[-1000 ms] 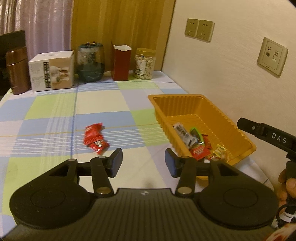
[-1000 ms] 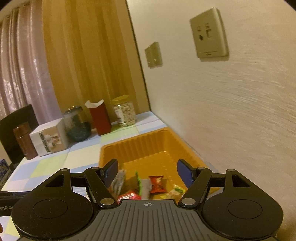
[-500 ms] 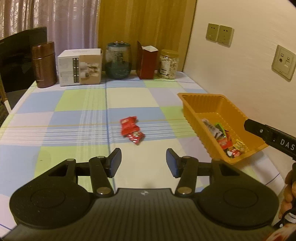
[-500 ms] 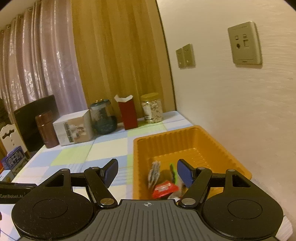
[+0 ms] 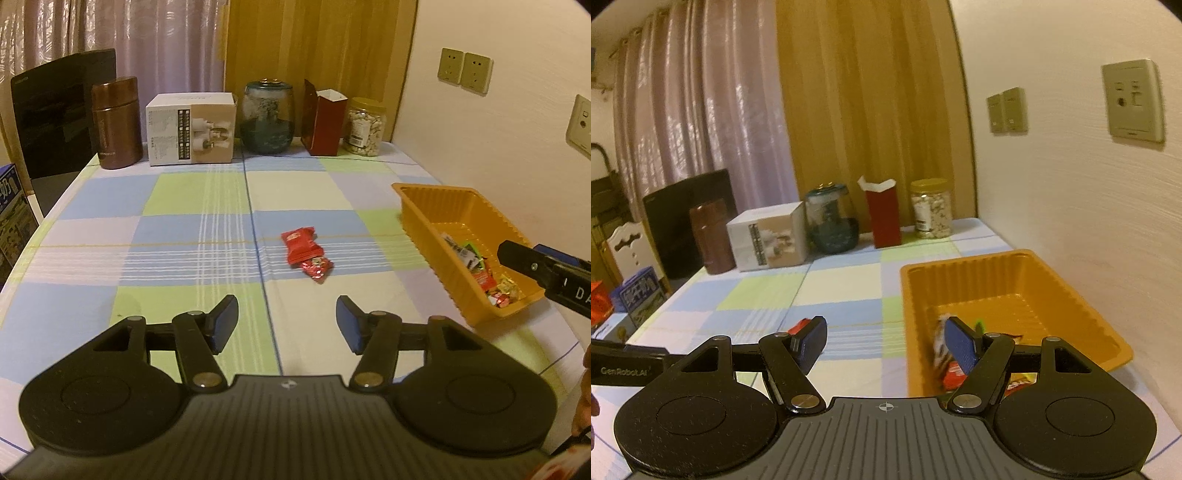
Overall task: Organize snacks
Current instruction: 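Move both open tools back toward the last red candies on the table, then grasp the small red candy with the right tool while the left tool grasps the red packet, then carry both held red candies over the orange tray with both tools, then open both tools to drop the red candies into the orange tray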
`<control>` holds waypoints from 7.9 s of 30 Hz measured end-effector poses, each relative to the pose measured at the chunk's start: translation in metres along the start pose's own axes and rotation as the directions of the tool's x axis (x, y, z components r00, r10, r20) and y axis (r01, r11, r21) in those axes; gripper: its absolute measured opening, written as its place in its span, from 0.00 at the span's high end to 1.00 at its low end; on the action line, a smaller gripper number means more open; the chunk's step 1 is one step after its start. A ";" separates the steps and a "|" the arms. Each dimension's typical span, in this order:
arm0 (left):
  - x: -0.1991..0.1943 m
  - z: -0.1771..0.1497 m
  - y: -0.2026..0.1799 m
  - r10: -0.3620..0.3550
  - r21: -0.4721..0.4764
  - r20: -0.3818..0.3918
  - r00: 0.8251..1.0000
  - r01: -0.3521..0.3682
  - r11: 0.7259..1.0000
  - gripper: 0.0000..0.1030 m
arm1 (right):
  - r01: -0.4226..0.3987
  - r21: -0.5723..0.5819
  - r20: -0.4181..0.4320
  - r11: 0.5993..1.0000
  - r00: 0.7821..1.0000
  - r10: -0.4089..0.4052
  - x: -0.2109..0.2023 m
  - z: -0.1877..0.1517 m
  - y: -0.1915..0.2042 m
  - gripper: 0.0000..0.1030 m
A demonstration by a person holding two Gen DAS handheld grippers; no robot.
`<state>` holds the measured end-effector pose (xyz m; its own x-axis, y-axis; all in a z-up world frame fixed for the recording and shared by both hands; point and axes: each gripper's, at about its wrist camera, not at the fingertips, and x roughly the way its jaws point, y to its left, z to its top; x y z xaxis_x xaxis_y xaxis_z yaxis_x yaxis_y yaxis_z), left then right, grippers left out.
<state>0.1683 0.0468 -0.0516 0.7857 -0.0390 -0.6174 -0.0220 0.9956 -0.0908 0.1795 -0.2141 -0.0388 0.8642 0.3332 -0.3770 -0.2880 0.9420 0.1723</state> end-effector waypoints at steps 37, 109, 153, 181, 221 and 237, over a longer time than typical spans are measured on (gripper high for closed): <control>0.112 0.016 0.057 -0.007 0.028 -0.075 0.997 0.009 1.000 0.46 | -0.231 -0.244 -0.284 0.942 0.946 0.158 0.196 -0.041 0.079 0.48; 0.104 0.014 -0.003 -0.060 0.003 -0.086 0.995 0.061 0.998 0.75 | -0.026 -0.101 -0.179 0.995 0.984 0.007 0.100 0.008 0.029 0.74; -0.026 -0.013 -0.041 -0.095 -0.053 -0.017 0.995 0.094 0.994 0.75 | 0.036 -0.021 -0.133 0.999 0.990 -0.039 -0.022 -0.023 0.006 0.74; -0.016 0.017 -0.116 -0.242 0.037 -0.003 0.970 0.242 0.969 0.75 | 0.181 0.081 -0.115 0.980 0.979 -0.171 -0.042 -0.005 -0.053 0.74; 0.106 0.072 -0.184 -0.334 0.060 -0.025 0.942 0.335 0.940 0.75 | 0.279 0.187 -0.079 0.942 0.960 -0.269 0.031 0.030 -0.145 0.74; 0.088 0.048 -0.144 -0.240 0.036 -0.040 0.970 0.242 0.970 0.64 | 0.162 0.200 -0.087 0.966 0.985 -0.147 0.033 0.026 -0.133 0.74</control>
<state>0.2704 -0.0961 -0.0557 0.7424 -0.2807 -0.6084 0.1911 0.9590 -0.2093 0.2568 -0.3293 -0.0502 0.8579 0.1934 -0.4760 -0.0560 0.9561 0.2877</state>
